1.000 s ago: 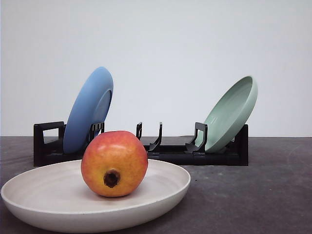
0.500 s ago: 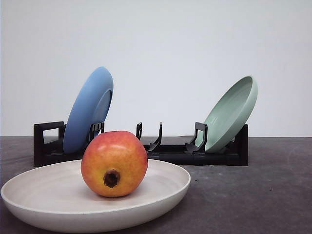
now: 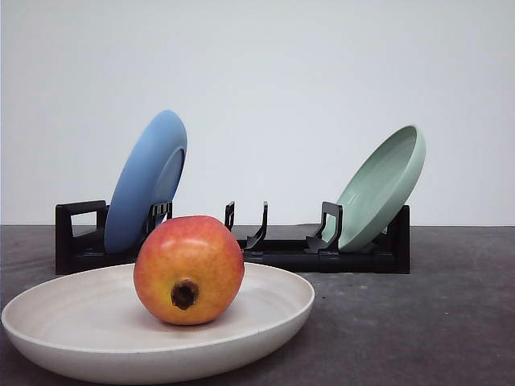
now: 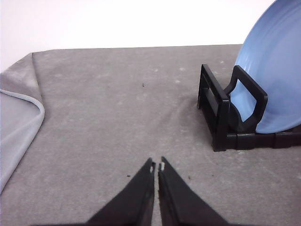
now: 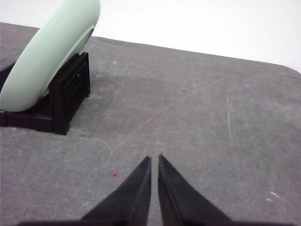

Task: Place pomegranate in white plate

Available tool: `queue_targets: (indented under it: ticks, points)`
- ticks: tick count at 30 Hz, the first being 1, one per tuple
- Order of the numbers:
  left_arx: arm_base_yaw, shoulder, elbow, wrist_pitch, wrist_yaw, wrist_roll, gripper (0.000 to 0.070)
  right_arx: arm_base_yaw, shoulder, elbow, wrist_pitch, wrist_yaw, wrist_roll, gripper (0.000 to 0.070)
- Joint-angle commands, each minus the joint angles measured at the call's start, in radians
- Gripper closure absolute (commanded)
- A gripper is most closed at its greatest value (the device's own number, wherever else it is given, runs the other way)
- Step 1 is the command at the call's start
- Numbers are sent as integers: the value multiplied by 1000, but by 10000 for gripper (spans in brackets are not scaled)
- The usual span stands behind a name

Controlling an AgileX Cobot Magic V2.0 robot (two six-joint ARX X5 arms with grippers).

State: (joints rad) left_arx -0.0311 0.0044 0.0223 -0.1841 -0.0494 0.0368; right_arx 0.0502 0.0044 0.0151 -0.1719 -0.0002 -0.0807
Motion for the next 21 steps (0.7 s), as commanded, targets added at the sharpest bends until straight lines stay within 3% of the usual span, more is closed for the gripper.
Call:
queue_targets:
  ticks: [1,21]
  points:
    - [-3,-1,-10,-3,-3,0,700,0,-1,-5,-7,1,6,675]
    - [-3,-1,-10,-3,-3,0,700,0,-1,-5,-7,1,6,675]
